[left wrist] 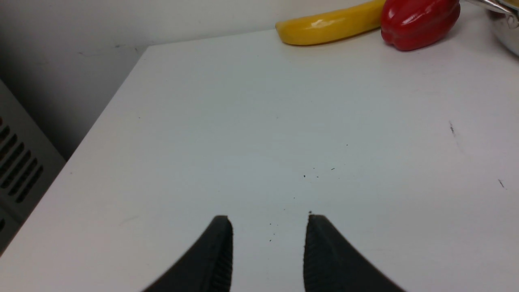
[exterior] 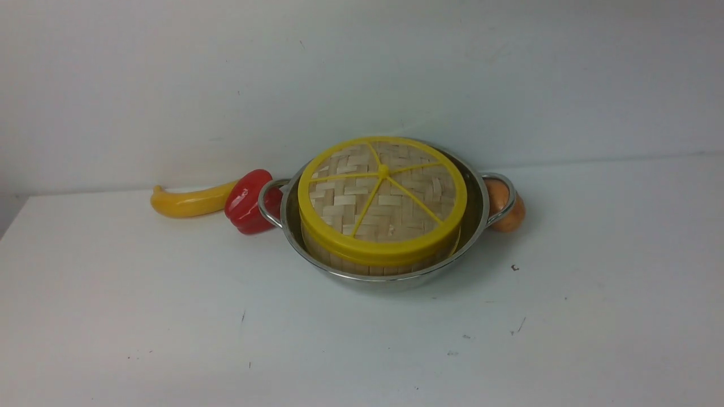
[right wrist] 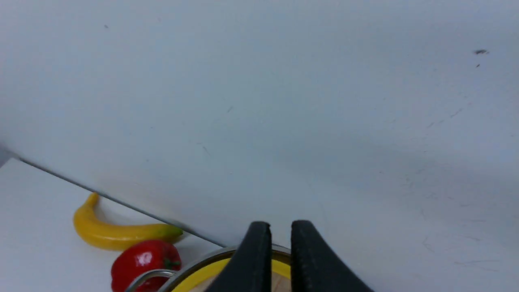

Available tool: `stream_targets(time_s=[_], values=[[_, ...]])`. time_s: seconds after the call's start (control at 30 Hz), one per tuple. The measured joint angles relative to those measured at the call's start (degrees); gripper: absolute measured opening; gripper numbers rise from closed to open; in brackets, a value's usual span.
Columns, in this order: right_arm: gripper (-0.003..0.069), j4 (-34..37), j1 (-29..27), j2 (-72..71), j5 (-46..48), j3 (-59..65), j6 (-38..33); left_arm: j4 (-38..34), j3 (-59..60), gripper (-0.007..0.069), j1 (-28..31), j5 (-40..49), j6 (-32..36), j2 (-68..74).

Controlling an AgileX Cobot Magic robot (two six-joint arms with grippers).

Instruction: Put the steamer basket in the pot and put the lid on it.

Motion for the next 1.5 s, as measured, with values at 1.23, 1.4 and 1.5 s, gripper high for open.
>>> stream_targets(time_s=[1.23,1.4,1.5], values=[[0.0174,-13.17,-14.1,-81.02,-51.55,121.75,12.18,0.0,0.0,0.0241,0.0,0.0,0.0,0.0],[0.0191,-13.16,-21.76,-91.78,-55.45,131.46,12.41,0.0,0.0,0.0241,0.0,0.0,0.0,0.0],[0.02,-13.23,-24.79,-97.24,-57.32,135.34,12.36,0.0,0.0,0.0241,0.0,0.0,0.0,0.0]])
